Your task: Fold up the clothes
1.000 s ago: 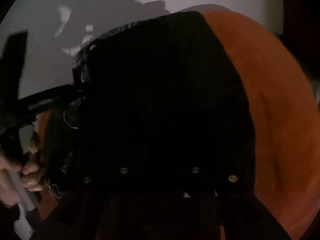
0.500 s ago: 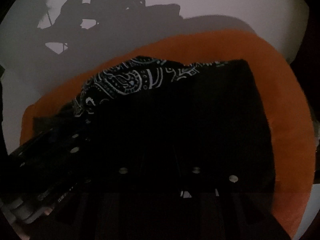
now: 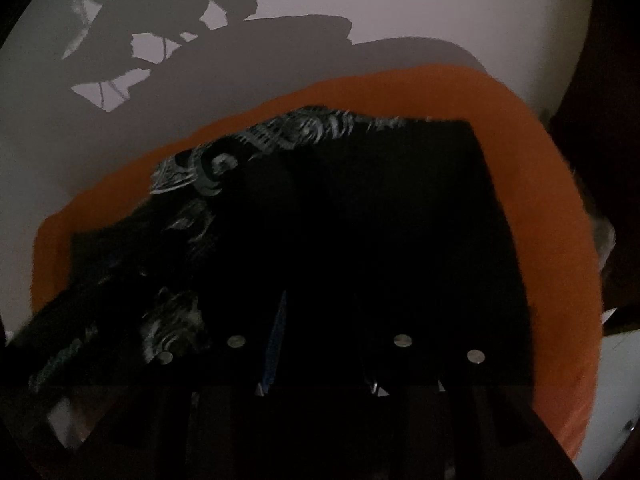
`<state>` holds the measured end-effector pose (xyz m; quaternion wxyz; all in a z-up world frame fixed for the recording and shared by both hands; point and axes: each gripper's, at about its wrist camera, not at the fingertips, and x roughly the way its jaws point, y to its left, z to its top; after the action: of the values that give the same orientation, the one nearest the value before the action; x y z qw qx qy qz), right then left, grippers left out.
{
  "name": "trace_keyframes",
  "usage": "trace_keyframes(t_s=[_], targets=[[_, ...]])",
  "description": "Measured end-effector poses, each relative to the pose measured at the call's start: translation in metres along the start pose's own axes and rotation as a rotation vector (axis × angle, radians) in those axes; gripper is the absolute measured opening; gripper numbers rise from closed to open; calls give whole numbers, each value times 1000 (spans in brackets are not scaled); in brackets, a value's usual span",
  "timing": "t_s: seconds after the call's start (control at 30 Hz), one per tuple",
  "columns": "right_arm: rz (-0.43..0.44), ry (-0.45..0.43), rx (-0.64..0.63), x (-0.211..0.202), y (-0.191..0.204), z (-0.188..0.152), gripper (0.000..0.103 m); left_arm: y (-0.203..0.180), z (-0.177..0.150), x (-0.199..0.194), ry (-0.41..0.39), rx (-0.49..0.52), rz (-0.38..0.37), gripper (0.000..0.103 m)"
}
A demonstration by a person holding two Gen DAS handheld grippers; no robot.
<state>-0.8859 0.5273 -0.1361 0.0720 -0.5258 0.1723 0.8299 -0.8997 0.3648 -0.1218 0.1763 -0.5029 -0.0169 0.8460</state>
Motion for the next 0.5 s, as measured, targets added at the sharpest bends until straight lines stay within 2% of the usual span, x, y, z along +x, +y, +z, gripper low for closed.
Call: trace_keyframes(t_s=[0.1, 0.17, 0.3, 0.5], targets=[[-68, 16, -55, 23, 6, -4, 32, -1, -10, 24, 16, 29, 36, 68], [-81, -1, -81, 27, 6, -10, 32, 5, -12, 32, -20, 32, 45, 70], [-60, -36, -73, 30, -3, -24, 33, 3, -19, 37, -54, 65, 73, 72], [-63, -25, -104, 31, -2, -26, 33, 1, -30, 40, -47, 95, 82, 72]])
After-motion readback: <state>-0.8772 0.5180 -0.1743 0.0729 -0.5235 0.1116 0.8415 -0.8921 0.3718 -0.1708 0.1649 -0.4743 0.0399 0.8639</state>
